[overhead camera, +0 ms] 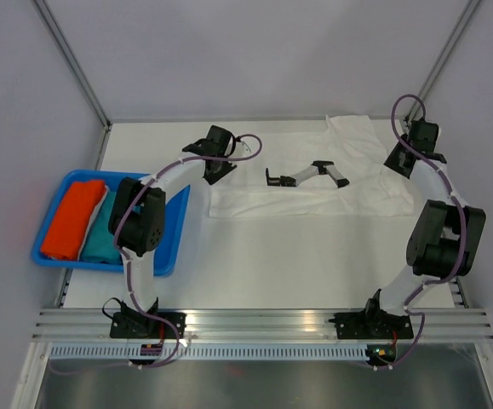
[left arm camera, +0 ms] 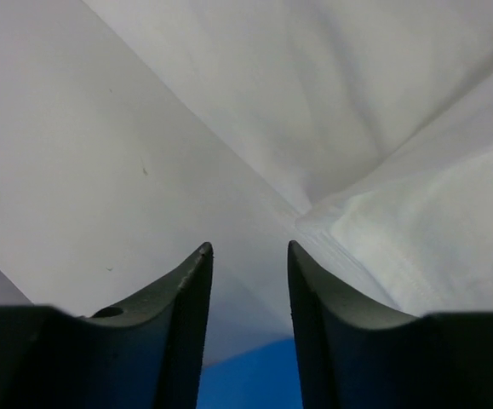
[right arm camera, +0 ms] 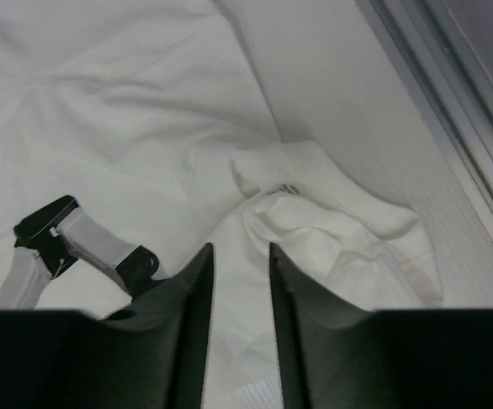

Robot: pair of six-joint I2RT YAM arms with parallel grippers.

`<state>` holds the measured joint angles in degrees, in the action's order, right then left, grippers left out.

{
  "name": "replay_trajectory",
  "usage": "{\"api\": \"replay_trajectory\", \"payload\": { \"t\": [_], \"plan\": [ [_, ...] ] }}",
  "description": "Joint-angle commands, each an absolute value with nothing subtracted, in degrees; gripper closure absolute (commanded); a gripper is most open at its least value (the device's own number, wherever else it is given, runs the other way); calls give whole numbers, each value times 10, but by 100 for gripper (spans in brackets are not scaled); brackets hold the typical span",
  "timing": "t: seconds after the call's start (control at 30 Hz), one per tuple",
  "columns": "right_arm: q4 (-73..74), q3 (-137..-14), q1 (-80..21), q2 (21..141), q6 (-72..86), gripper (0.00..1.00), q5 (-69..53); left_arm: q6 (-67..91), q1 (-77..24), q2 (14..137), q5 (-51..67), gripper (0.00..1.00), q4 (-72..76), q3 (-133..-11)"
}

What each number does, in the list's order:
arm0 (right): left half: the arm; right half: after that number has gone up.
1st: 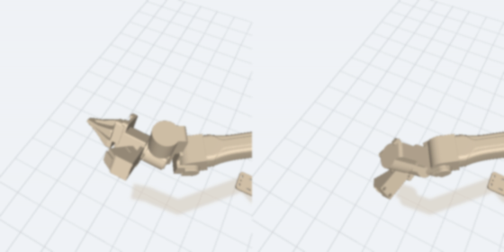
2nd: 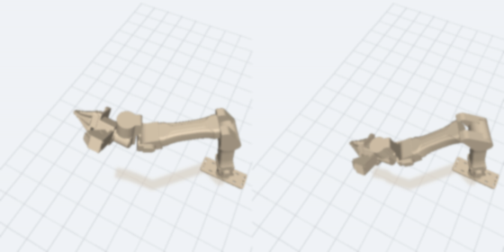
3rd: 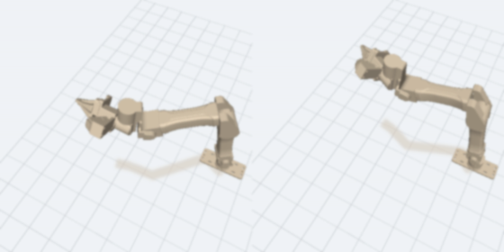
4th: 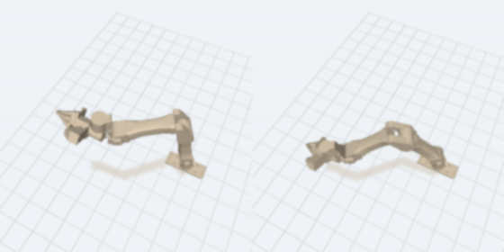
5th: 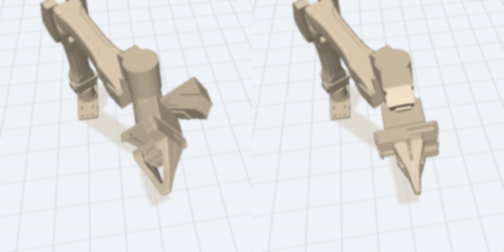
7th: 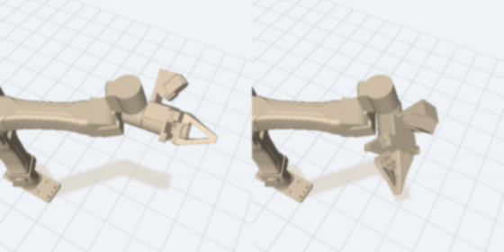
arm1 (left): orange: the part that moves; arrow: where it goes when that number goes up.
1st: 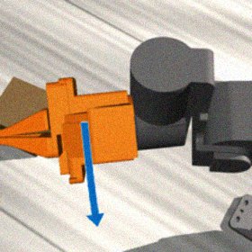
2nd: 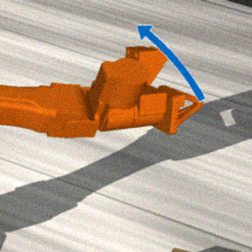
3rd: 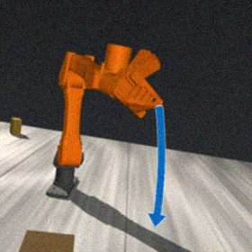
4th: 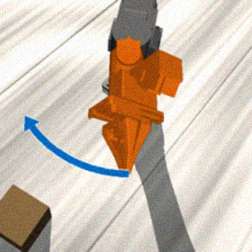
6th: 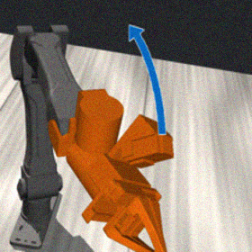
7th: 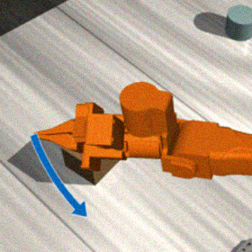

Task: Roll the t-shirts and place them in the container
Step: Fold the tshirt

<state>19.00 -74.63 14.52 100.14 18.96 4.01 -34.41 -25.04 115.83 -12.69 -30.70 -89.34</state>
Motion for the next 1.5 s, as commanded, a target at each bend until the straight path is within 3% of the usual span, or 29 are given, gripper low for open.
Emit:
{"api": "replay_trajectory", "payload": {
  "t": [0.0, 0.07, 0.13, 0.3, 0.87, 1.2, 1.33, 1.47],
  "plan": [
    [195, -718, 88, 930, 182, 70, 49, -313, -262, 1110, -89, 57, -306, -897],
    [183, -686, 28, 925, 184, 91, -22, -321, -278, 1082, -67, 64, -309, -858],
    [178, -675, -32, 945, 192, 100, -100, -331, -293, 1071, -38, 67, -309, -835],
    [133, -683, -105, 1010, 239, 100, -195, -309, -287, 1117, -14, 72, -312, -848],
    [142, -767, -158, 1142, 232, 100, -152, -280, -258, 1225, -49, 72, -308, -942],
    [182, -909, -158, 1234, 229, 100, -76, -287, -255, 1234, -64, 71, -306, -939],
    [232, -955, -156, 1248, 221, 100, -75, -289, -254, 1211, -58, 61, -315, -933],
    [258, -957, -142, 1164, 210, 100, -61, -299, -255, 1132, 2, 53, -317, -904]
  ]
}}
